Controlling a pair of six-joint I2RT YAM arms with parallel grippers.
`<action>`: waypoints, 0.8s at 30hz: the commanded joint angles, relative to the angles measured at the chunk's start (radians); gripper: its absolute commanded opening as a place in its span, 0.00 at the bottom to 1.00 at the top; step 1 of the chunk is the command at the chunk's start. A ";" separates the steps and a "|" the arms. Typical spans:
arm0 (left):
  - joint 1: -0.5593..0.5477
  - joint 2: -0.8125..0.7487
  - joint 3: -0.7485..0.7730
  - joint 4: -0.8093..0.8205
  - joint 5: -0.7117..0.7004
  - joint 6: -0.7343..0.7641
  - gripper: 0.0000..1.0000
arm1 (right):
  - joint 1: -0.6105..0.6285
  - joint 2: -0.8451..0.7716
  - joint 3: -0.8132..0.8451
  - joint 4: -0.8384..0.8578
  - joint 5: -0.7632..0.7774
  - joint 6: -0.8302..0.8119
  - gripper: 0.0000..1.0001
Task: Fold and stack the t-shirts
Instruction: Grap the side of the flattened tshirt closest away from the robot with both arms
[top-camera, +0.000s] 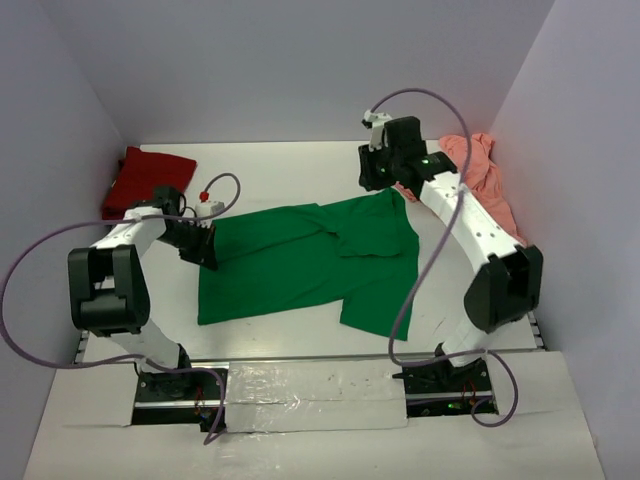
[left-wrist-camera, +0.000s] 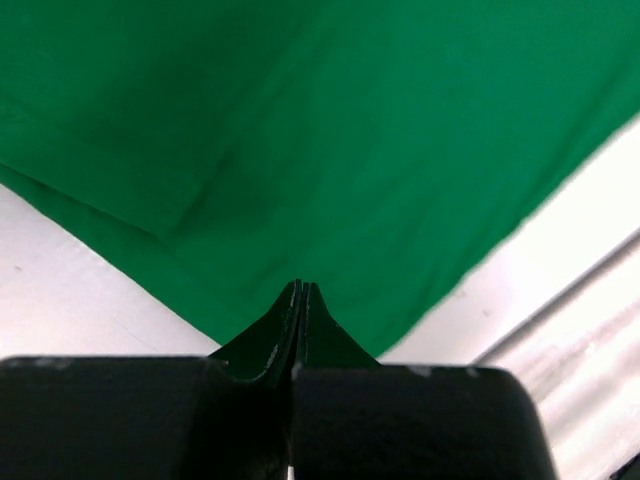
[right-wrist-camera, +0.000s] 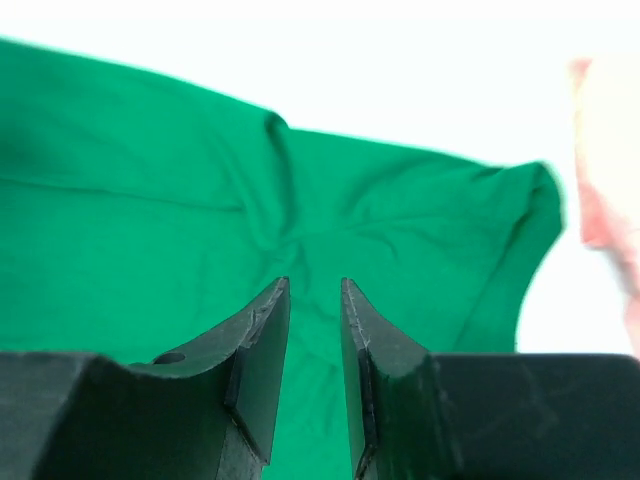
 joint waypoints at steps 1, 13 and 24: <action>-0.007 0.041 0.009 0.095 -0.072 -0.050 0.00 | -0.009 -0.127 0.023 -0.006 -0.009 -0.019 0.35; -0.026 0.190 0.020 0.153 -0.188 -0.091 0.00 | -0.046 -0.304 0.040 -0.051 0.008 0.003 0.35; -0.027 0.289 0.073 0.262 -0.365 -0.156 0.00 | -0.139 -0.391 0.071 -0.056 -0.041 0.043 0.36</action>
